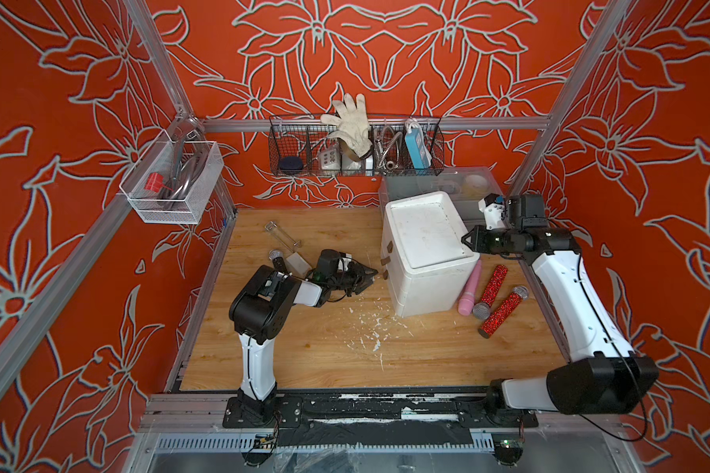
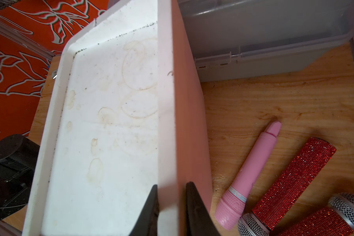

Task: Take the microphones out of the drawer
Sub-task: Close the drawer in the storage box, then open the drawer in the storage box.

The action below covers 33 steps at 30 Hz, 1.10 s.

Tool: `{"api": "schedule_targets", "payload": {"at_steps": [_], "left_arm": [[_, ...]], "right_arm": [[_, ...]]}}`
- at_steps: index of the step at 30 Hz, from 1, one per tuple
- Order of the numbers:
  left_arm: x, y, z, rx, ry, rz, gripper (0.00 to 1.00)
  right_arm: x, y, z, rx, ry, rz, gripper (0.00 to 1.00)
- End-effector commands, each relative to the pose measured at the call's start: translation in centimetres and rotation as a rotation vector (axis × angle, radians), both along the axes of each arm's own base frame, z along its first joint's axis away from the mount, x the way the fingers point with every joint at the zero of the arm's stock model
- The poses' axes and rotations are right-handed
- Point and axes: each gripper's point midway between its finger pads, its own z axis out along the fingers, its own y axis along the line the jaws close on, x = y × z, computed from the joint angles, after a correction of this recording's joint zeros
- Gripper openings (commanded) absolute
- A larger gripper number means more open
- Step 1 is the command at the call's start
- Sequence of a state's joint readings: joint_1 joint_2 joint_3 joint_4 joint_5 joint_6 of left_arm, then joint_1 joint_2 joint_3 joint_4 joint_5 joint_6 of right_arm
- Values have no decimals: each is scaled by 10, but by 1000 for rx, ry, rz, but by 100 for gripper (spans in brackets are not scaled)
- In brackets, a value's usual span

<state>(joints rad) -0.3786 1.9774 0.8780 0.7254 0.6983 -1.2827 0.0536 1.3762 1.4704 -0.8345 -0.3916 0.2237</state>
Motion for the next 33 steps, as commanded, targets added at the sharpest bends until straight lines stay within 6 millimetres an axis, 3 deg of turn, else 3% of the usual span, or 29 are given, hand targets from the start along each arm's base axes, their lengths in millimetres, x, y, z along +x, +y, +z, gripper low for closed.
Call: {"api": "schedule_targets", "payload": {"at_steps": [1, 9, 15, 33], "left_arm": [[12, -1, 13, -74, -64, 34, 47], [21, -4, -9, -203, -26, 92, 44], [17, -9, -21, -182, -13, 81, 44], [15, -37, -26, -229, -1, 42, 40]], "right_arm": [[-5, 29, -11, 107, 86, 56, 1], [-2, 33, -7, 104, 78, 63, 1], [-4, 32, -7, 91, 83, 65, 1], [-4, 32, -8, 85, 86, 65, 1]]}}
